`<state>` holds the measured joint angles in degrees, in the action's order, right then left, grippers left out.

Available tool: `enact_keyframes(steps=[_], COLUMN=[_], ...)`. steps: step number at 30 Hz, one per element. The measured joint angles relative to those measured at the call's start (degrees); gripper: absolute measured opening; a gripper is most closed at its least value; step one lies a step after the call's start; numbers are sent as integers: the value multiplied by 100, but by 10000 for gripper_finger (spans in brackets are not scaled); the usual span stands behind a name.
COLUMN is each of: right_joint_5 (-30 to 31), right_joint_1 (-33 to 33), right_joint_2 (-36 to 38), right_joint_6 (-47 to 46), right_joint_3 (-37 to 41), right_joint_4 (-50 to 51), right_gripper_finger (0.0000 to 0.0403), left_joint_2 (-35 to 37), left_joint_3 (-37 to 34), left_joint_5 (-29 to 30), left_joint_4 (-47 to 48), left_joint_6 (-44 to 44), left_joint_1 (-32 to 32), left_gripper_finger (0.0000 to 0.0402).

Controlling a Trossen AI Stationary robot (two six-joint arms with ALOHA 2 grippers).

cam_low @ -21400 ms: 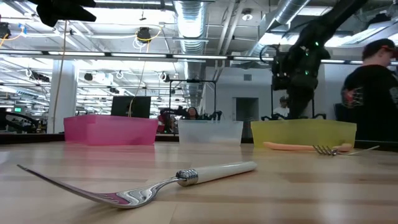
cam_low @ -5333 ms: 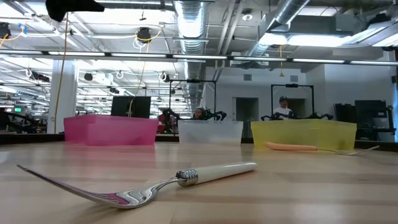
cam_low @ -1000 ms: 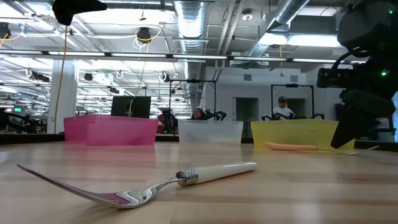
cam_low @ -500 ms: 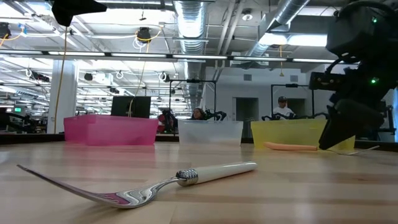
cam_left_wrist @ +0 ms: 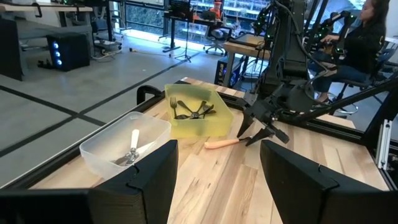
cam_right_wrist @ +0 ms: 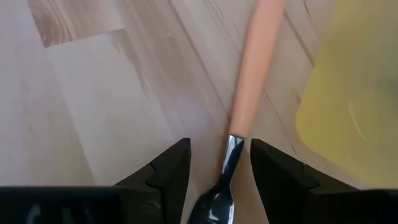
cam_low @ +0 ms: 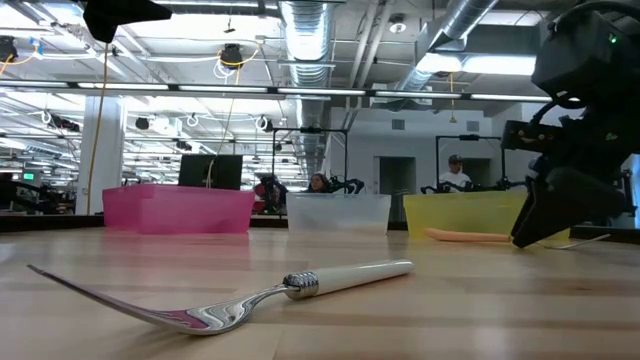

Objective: Sort silverware by color (type)
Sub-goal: Put the orange fork into the red bin

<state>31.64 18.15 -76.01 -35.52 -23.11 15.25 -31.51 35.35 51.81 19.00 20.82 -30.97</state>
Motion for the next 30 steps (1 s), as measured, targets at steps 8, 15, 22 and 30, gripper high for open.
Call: enact_keyframes(steps=[8, 15, 22, 30], right_joint_5=[-38, -368, -560, -592], right_joint_1=[-146, -448, -560, -559], right_joint_2=[-6, 7, 9, 0], right_joint_6=[447, 658, 605, 554], right_joint_3=[17, 180, 565, 592], right_joint_4=[-274, -763, -1629, -1683], right_gripper_finger=[193, 193, 193, 192], left_joint_2=[0, 0, 0, 0], left_joint_3=[0, 0, 0, 0], left_joint_5=[0, 0, 2, 2], left_joint_4=[0, 0, 0, 0], left_joint_6=[0, -24, -22, -20], left_joint_1=[0, 0, 1, 0], left_gripper_finger=[212, 212, 212, 212])
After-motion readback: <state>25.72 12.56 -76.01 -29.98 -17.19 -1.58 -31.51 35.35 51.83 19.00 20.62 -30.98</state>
